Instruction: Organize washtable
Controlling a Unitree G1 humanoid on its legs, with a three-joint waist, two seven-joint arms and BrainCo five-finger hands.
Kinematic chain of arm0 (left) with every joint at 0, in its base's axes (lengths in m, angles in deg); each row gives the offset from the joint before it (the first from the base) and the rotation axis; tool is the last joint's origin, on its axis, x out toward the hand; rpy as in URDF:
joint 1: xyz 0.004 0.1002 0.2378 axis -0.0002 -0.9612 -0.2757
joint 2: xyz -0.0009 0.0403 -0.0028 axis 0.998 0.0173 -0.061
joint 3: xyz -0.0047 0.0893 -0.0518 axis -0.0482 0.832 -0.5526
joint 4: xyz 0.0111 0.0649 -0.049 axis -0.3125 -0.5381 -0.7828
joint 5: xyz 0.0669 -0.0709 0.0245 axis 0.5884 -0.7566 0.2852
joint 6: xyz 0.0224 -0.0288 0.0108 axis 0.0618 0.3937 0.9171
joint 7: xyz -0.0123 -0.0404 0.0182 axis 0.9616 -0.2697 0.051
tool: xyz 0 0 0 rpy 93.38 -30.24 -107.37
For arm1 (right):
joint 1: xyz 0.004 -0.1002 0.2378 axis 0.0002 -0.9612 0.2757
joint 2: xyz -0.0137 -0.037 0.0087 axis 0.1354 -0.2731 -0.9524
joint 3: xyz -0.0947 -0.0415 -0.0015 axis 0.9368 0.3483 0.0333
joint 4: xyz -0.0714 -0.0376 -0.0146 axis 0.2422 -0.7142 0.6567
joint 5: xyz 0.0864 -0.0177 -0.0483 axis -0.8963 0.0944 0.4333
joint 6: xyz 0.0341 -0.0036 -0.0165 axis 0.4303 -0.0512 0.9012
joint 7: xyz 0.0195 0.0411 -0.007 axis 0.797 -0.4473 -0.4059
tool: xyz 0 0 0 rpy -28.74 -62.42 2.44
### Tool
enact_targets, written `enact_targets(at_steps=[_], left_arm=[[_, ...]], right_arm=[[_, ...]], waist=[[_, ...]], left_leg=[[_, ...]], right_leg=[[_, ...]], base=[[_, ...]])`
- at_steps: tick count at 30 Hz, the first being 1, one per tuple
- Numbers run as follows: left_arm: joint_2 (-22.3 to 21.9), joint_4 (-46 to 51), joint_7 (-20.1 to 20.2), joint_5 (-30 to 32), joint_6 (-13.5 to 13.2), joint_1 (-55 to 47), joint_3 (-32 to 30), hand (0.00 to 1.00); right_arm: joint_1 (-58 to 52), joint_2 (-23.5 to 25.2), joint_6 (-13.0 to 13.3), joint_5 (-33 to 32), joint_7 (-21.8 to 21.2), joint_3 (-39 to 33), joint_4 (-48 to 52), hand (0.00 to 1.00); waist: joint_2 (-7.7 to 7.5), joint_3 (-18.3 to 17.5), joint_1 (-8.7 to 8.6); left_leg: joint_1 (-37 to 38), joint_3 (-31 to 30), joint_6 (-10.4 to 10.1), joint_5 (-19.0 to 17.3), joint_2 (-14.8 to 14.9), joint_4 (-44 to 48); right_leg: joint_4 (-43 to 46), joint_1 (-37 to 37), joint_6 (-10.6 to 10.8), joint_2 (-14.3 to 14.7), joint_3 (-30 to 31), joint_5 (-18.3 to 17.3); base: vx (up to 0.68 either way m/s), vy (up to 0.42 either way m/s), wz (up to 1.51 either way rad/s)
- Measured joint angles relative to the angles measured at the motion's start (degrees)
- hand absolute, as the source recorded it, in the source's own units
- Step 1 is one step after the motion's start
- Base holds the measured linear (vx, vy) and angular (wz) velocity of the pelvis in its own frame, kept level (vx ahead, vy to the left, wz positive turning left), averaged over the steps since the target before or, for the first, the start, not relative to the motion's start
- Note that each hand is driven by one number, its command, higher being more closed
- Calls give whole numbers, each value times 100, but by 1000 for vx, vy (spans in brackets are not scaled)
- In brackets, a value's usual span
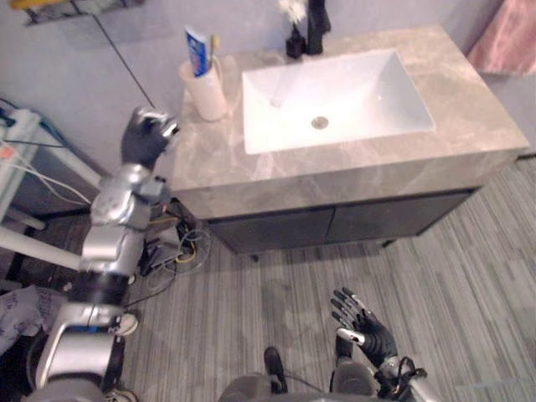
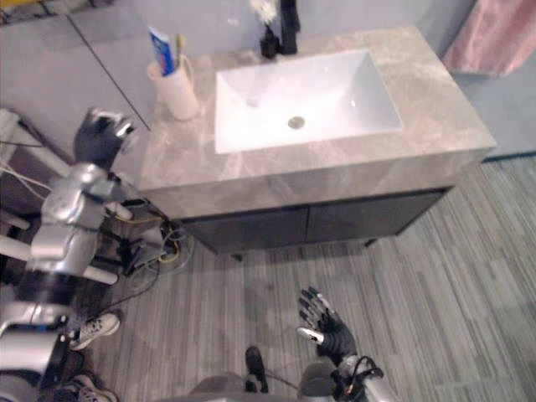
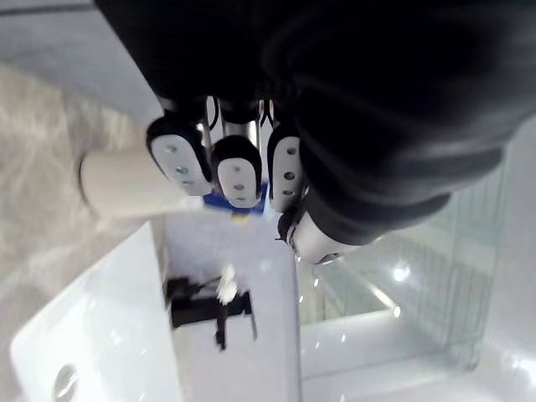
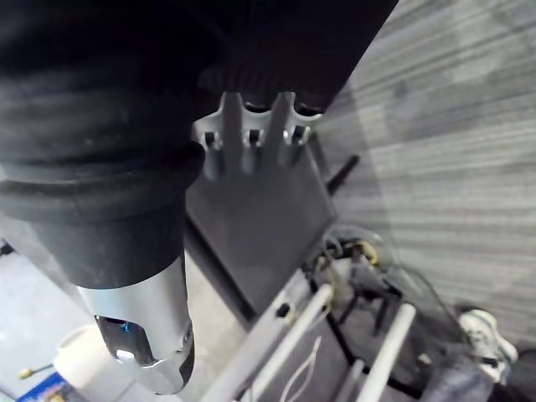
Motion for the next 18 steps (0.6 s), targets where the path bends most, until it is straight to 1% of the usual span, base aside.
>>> enact_targets(at_steps=[1, 2, 3, 4, 6, 7, 8, 9, 10, 11, 12, 13, 14, 15, 16, 17, 18], left_arm=[[-62, 281, -17, 1, -16, -462, -467, 100], [-108, 383, -23, 3, -23, -672, -679, 100], [-206, 581, -51, 26, -52, -1077, -1047, 100], [-386, 829, -62, 67, -69, -1525, -1422, 100], [-787, 1169, -120, 171, -107, -2116, -1855, 100], [-1299, 1450, -165, 299, -125, -2724, -2207, 100], [-1487, 1500, -166, 333, -126, -2928, -2288, 100], [-1849, 1576, -165, 460, -128, -3338, -2409, 100], [-2132, 1577, -163, 531, -122, -3623, -2474, 100], [-2549, 1577, -164, 600, -117, -3986, -2536, 100], [-2745, 1570, -163, 648, -117, -4165, -2552, 100], [-3111, 1490, -159, 744, -112, -4487, -2552, 100], [-3406, 1237, -151, 795, -119, -4731, -2528, 100], [-3525, 1039, -145, 839, -100, -4808, -2526, 100], [-3772, 563, -146, 896, -86, -4924, -2529, 100], [-3874, 302, -142, 907, -82, -4956, -2530, 100], [-4035, -312, -133, 942, -61, -4961, -2548, 100]], right_arm=[[4, 71, 0, 60, 66, -133, -13, 0], [9, 99, 2, 61, 81, -193, -41, 0], [45, 120, 16, 68, 154, -310, -168, 0], [98, 142, 23, 81, 193, -435, -333, 0], [136, 185, 31, 101, 264, -621, -524, 0], [171, 281, 38, 159, 335, -870, -716, 0], [180, 321, 41, 193, 363, -978, -792, 0], [252, 381, 45, 305, 420, -1201, -1002, 0], [302, 410, 46, 343, 445, -1368, -1157, 0], [320, 466, 55, 418, 524, -1630, -1380, 0], [333, 492, 61, 474, 571, -1747, -1485, 0], [351, 549, 75, 578, 662, -1972, -1701, 0], [356, 601, 96, 643, 723, -2168, -1914, 0], [354, 598, 95, 713, 781, -2219, -2017, 0], [334, 598, 95, 803, 833, -2315, -2155, 0], [324, 598, 95, 823, 861, -2317, -2209, 0], [239, 607, 98, 975, 959, -2315, -2262, 0]], waist=[[-1, -98, 42], [0, -149, 87], [-7, -302, 162], [-5, -395, 274], [2, -472, 349], [7, -602, 403], [5, -653, 434], [1, -698, 515], [4, -706, 560], [2, -751, 623], [-2, -758, 628], [-3, -784, 628], [-34, -804, 624], [-1, -831, 623], [-7, -847, 620], [9, -859, 617], [29, -874, 619]], left_leg=[[63, -49, -2, 4, -1, -32], [96, -67, -3, 4, 0, -38], [129, -91, -8, 8, 1, -72], [227, -119, -18, 25, -4, -142], [395, -140, -19, 25, -6, -216], [480, -191, -22, 23, -12, -250], [501, -203, -23, 22, -13, -257], [573, -204, -24, 23, -15, -285], [648, -203, -25, 24, -17, -313], [701, -201, -26, 22, -19, -336], [711, -203, -28, 19, -20, -348], [753, -203, -61, -5, -24, -421], [763, -197, -61, -4, -21, -443], [771, -190, -61, -6, -21, -466], [821, -170, -60, -5, -16, -528], [843, -161, -61, -5, -13, -531], [900, -145, -63, -7, -4, -525]], right_leg=[[-35, 95, 6, 4, -69, -18], [-38, 134, 8, 5, -95, -32], [-38, 163, 19, 8, -117, -61], [-42, 247, 40, 7, -143, -89], [-44, 402, 41, 9, -179, -135], [-44, 508, 54, -1, -266, -182], [-44, 536, 65, -4, -288, -197], [-44, 594, 63, -5, -292, -212], [-44, 652, 70, -6, -291, -225], [-45, 702, 58, -8, -291, -245], [-45, 733, 59, -11, -298, -253], [-43, 754, 61, -13, -305, -280], [-39, 759, 62, -6, -298, -281], [-28, 762, 63, -12, -288, -283], [-10, 763, 66, -19, -282, -295], [-5, 780, 68, -29, -284, -298], [2, 848, 80, -41, -299, -312]], base=[[53, -10, 27], [37, -8, 18], [50, -11, 13], [50, -9, 10], [30, -6, 12], [17, -6, 20], [13, -9, 18], [-8, -13, 5], [-39, -17, 0], [-48, -15, 0], [-85, -13, 1], [-85, -12, 0], [-82, -12, -3], [-68, -11, -7], [-45, -5, -6], [-43, 1, -5], [-11, 1, 3]])
